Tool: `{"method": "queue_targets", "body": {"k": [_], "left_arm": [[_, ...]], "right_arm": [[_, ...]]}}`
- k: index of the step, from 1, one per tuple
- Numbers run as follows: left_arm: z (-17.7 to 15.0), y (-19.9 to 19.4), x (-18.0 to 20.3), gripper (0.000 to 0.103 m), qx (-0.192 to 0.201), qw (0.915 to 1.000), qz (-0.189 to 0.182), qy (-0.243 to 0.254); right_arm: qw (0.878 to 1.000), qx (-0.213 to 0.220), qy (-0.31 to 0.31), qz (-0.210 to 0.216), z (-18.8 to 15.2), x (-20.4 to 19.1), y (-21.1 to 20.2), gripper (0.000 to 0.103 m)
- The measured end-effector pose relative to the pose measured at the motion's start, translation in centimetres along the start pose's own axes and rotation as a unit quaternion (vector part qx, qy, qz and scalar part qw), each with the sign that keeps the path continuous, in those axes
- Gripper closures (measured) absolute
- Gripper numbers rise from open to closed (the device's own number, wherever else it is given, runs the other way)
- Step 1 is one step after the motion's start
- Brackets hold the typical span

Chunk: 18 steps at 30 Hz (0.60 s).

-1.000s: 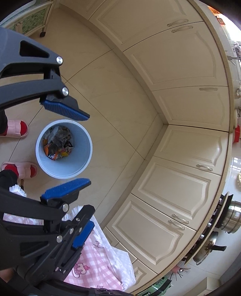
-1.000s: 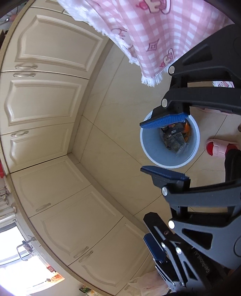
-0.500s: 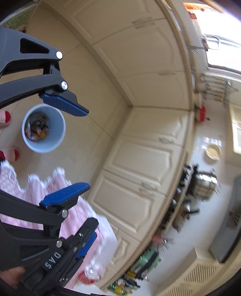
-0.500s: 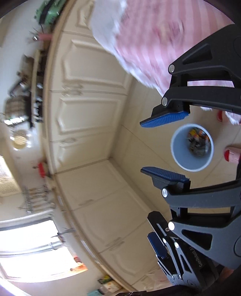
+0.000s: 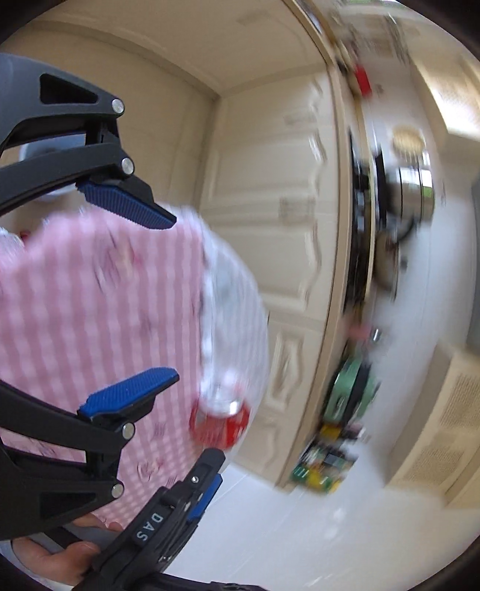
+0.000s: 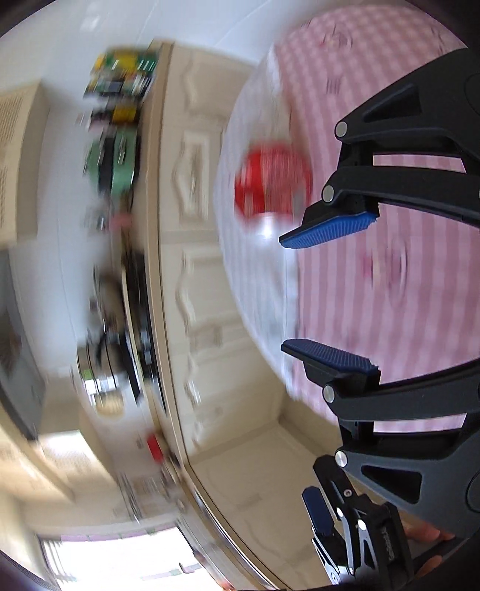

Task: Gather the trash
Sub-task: 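Grasp the red cola can with the left tool while the right tool grasps the clear bag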

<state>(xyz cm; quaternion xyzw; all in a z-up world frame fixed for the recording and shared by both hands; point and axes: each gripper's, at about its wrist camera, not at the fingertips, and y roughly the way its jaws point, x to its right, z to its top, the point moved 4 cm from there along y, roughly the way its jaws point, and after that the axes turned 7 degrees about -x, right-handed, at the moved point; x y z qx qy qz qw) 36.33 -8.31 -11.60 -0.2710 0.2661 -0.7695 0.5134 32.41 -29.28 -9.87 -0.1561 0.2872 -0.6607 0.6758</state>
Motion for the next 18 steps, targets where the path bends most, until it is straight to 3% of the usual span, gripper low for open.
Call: {"method": "queue_targets", "body": {"k": [3,8,18], "left_arm": [[1.5,3.8,5.4,0.027,-0.021,0.9987,-0.026,0.037],[2.8,9.5,12.0,0.027,-0.049,0.9947,-0.042,0.080],[5.2,16.8,13.4,0.028,-0.094,0.9923,-0.055,0.060]], "right_arm": [[0.999,-0.003,0.038,-0.030,0.5,6.1,0.3,0.050],[0.995,-0.016,0.079,-0.054,0.6,12.0,1.4,0.049],[0.992,-0.048,0.099,-0.054,1.5,16.1,5.0,0.048]]}}
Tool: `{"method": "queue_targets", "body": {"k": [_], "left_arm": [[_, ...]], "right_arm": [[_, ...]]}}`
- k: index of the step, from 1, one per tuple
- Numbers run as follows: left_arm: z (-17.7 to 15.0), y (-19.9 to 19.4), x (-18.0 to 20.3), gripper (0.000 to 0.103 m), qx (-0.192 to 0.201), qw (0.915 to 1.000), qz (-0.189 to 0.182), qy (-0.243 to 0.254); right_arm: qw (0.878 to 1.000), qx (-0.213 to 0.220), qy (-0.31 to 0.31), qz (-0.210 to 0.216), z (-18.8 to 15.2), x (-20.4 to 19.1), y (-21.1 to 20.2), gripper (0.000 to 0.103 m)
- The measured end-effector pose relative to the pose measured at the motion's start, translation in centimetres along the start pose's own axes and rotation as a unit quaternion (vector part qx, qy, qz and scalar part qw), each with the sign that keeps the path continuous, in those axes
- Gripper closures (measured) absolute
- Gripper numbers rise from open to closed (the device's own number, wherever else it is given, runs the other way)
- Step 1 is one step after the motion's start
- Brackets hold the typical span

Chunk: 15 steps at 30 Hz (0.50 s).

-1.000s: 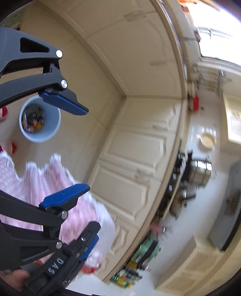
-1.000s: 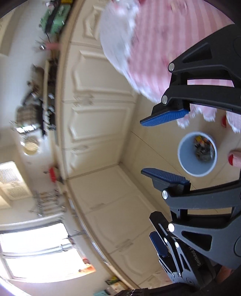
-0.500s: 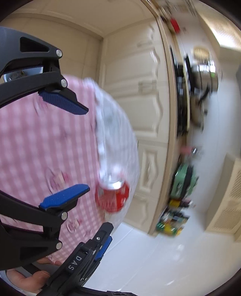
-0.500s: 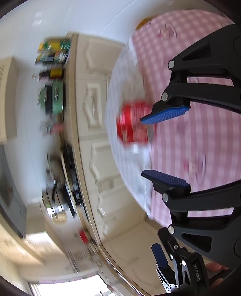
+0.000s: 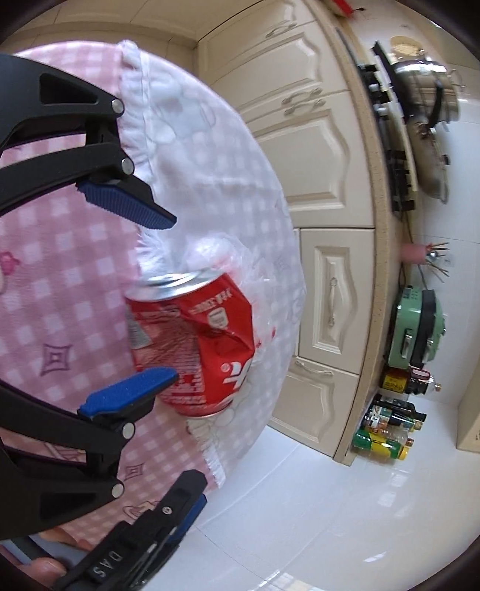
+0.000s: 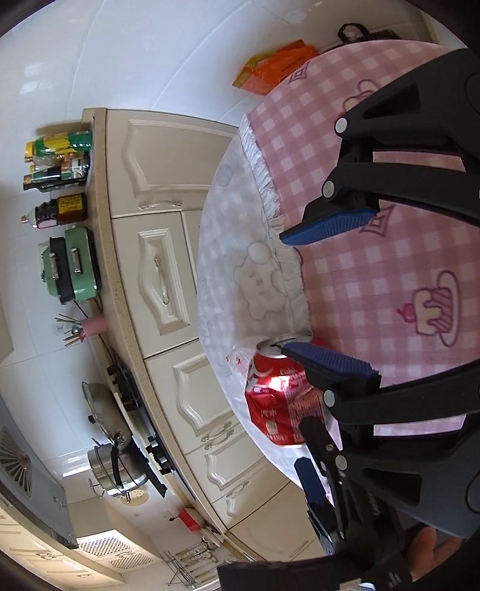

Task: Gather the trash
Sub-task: 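Grasp the red cola can with the left tool while the right tool grasps the clear bag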

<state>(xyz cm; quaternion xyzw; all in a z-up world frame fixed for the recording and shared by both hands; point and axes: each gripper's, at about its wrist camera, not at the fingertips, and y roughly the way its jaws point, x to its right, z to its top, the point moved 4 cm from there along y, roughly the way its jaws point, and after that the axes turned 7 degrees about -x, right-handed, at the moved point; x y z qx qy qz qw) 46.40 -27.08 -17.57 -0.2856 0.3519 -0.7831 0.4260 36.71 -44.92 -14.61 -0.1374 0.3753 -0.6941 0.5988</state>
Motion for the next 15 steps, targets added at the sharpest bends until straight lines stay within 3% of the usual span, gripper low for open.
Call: {"method": "queue_targets", "body": {"k": [1,2,4,9,15], "left_arm": [[0.2,0.3,-0.1,0.036,0.000,1.0000,-0.002,-0.001],[0.3,0.6,-0.1,0.058,-0.005,0.9999,-0.009,0.003],[0.4,1.2,-0.1,0.075,-0.019,0.9996,-0.022,0.003],[0.1,0.4,-0.7,0.082,-0.007,0.9984,-0.055,-0.006],[-1.0,-4.3,-3.9,0.082,0.050,0.9976,-0.037,-0.032]], "right_arm": [[1.000,-0.002,0.000,0.001,0.2,0.1,0.2,0.047],[1.000,-0.004,0.000,0.003,0.3,0.1,0.6,0.047],[1.000,-0.007,-0.002,0.005,0.6,0.0,1.0,0.046],[1.000,-0.007,-0.011,0.011,1.3,-1.0,1.3,0.046],[0.999,-0.008,-0.026,0.025,2.2,-3.3,2.1,0.043]]}}
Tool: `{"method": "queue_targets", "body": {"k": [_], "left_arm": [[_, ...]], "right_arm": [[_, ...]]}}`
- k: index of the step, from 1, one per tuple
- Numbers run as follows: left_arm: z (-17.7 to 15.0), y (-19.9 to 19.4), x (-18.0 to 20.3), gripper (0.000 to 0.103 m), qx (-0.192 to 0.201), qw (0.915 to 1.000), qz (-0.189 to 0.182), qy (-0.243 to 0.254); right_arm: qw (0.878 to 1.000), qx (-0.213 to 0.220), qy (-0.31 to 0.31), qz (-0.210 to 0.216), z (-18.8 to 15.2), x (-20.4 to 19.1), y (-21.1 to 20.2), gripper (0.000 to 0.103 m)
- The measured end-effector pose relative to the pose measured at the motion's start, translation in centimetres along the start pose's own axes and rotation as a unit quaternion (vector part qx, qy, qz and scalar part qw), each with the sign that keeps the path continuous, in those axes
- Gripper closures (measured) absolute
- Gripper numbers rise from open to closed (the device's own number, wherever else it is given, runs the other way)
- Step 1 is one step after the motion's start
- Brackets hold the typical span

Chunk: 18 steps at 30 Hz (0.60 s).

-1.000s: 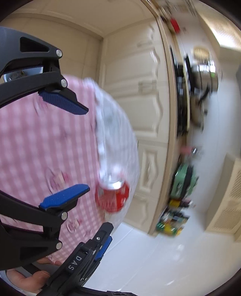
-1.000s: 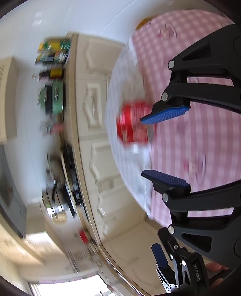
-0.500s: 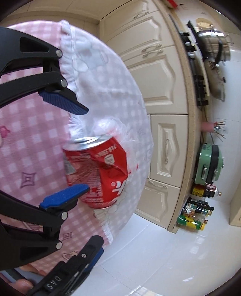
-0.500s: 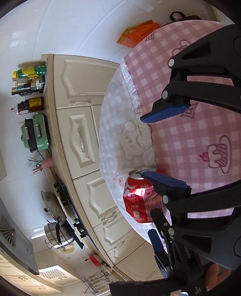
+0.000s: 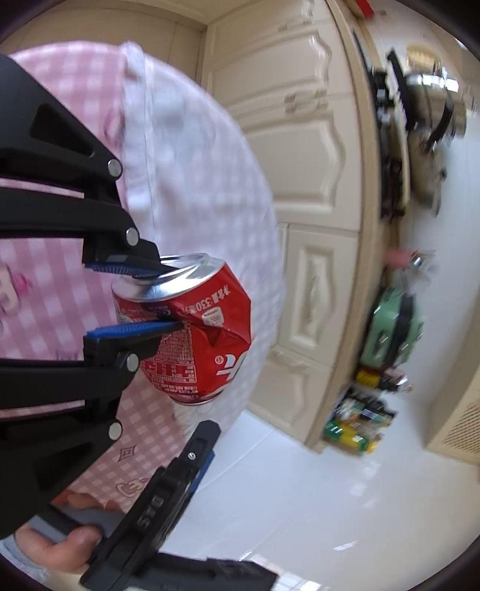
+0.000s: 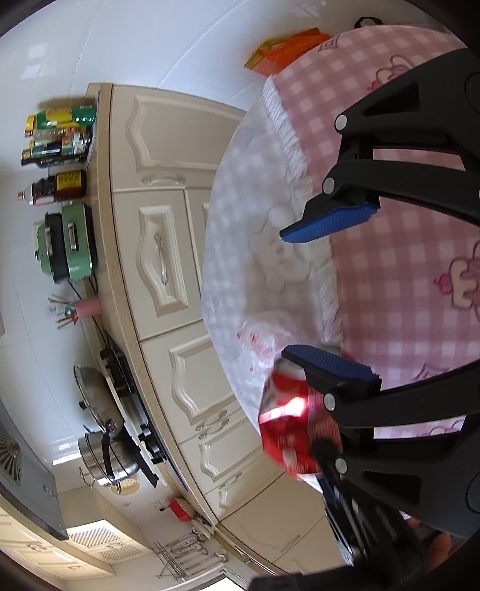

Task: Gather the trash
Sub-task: 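Grasp the red cola can with the left tool while the right tool grasps the clear bag, then carry the cola can and clear bag over the blue bucket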

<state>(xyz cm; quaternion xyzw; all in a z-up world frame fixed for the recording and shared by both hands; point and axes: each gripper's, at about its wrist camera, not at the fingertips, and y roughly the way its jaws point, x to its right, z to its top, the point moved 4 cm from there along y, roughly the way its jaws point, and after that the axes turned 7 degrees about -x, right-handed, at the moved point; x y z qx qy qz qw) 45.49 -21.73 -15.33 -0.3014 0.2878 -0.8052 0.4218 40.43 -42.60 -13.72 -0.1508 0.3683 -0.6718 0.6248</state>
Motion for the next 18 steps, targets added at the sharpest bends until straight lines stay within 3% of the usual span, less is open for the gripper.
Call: {"method": "queue_targets", "body": {"k": [2,6,11,13,14,16,17,18], "left_arm": [[0.1,-2.0,-1.8,0.082,0.023,0.9995,0.016,-0.014],[0.6,-5.3,-6.7,0.082,0.070,0.9911,0.095,-0.061],[0.9,-6.7,-10.3,0.082,0.083,0.9830,0.134,-0.094],[0.7,-7.0,-11.3,0.082,0.083,0.9818,0.137,-0.101],[0.6,-7.1,-11.8,0.082,0.081,0.9816,0.139,-0.103],[0.3,-7.5,-12.5,0.082,0.081,0.9815,0.137,-0.106],[0.1,-7.8,-12.8,0.082,0.082,0.9814,0.135,-0.109],[-0.1,-8.1,-12.9,0.082,0.084,0.9813,0.134,-0.110]], "right_arm": [[1.000,-0.004,-0.009,0.003,0.3,-1.0,0.8,0.043],[0.999,-0.034,-0.004,0.030,1.1,-2.9,3.8,0.037],[0.997,-0.068,0.033,0.018,1.7,-3.3,8.1,0.037],[0.994,-0.087,0.052,0.035,1.5,-3.2,9.4,0.038],[0.993,-0.088,0.060,0.050,1.3,-3.1,9.7,0.051],[0.994,-0.081,0.058,0.050,1.3,-3.3,9.3,0.055],[0.994,-0.079,0.056,0.053,1.2,-3.4,9.0,0.072],[0.994,-0.078,0.057,0.058,1.2,-3.6,8.7,0.073]]}}
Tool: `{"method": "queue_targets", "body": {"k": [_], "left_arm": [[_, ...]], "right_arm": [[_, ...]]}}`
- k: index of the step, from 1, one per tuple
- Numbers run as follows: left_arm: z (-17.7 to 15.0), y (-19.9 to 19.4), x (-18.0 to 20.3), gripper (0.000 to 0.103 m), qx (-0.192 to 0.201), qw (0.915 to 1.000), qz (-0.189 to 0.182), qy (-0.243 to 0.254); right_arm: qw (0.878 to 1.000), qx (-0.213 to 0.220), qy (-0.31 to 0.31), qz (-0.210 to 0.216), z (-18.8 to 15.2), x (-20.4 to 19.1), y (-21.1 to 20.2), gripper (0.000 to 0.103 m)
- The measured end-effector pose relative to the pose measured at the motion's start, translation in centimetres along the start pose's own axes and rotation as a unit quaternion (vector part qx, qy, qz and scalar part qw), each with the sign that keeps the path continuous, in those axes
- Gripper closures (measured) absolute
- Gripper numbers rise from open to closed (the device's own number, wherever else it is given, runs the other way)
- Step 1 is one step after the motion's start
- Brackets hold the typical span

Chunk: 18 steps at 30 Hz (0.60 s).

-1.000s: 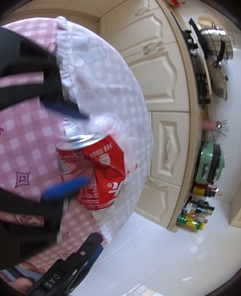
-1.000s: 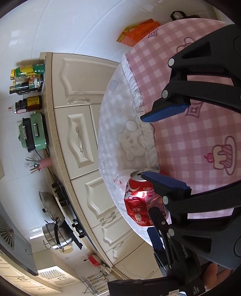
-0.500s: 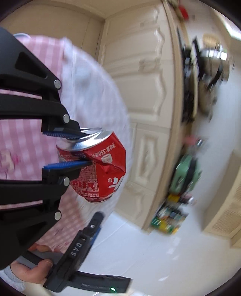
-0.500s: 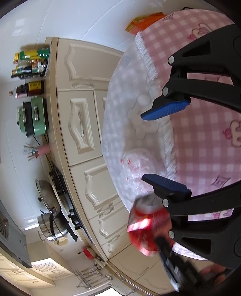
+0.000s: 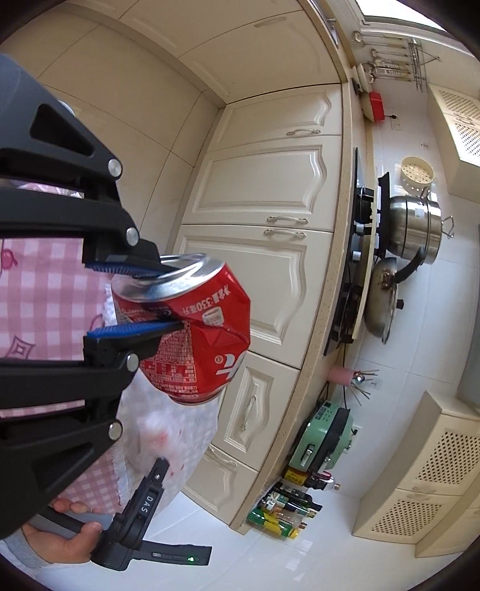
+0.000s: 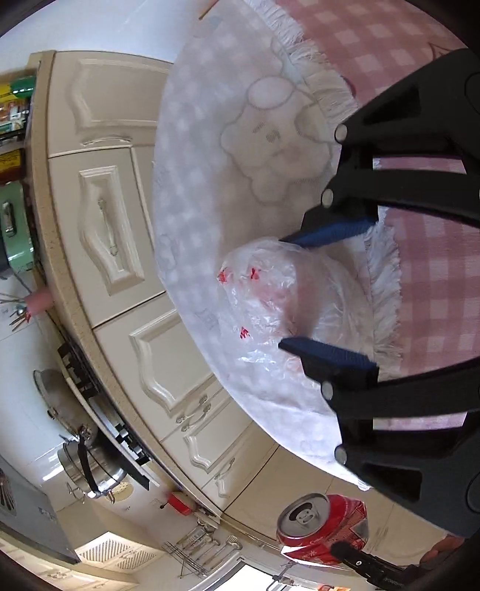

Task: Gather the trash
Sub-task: 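Carry the cola can and clear bag over the blue bucket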

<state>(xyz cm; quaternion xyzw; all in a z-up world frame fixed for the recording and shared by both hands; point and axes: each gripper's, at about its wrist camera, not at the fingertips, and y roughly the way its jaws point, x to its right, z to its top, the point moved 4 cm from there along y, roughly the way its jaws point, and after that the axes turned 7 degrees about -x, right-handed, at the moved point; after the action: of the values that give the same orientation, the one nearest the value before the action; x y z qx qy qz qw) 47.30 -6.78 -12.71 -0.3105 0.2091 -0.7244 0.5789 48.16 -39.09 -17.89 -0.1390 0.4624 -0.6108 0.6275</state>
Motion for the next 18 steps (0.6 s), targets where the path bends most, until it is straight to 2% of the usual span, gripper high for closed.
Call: {"method": "queue_targets", "body": {"k": [3,6,10,11,12,13,18], "left_arm": [[-0.3,-1.2,-1.0,0.082,0.006,1.0000,-0.005,-0.005],[-0.7,-2.5,-2.3,0.082,0.010,0.9997,-0.016,-0.014],[-1.4,-4.6,-4.7,0.082,0.020,0.9994,-0.015,-0.024],[-1.7,-5.2,-5.6,0.082,0.022,0.9993,-0.014,-0.027],[-1.9,-5.8,-6.5,0.082,0.024,0.9991,-0.011,-0.032],[-2.3,-6.6,-7.9,0.082,0.027,0.9989,-0.006,-0.038],[-4.1,-9.8,-14.3,0.082,0.034,0.9970,0.025,-0.066]], "right_arm": [[1.000,0.020,-0.021,-0.002,-0.6,-1.5,-1.8,0.082],[0.998,0.043,-0.050,-0.001,-1.5,-4.0,-4.0,0.085],[0.992,0.063,-0.105,0.014,-3.2,-9.5,-6.5,0.086],[0.992,0.063,-0.105,0.014,-3.2,-9.5,-6.5,0.086],[0.989,0.066,-0.127,0.030,-4.3,-12.4,-7.2,0.086],[0.989,0.066,-0.127,0.030,-4.3,-12.4,-7.2,0.086],[0.977,0.058,-0.195,0.071,-9.0,-21.7,-7.4,0.086]]}}
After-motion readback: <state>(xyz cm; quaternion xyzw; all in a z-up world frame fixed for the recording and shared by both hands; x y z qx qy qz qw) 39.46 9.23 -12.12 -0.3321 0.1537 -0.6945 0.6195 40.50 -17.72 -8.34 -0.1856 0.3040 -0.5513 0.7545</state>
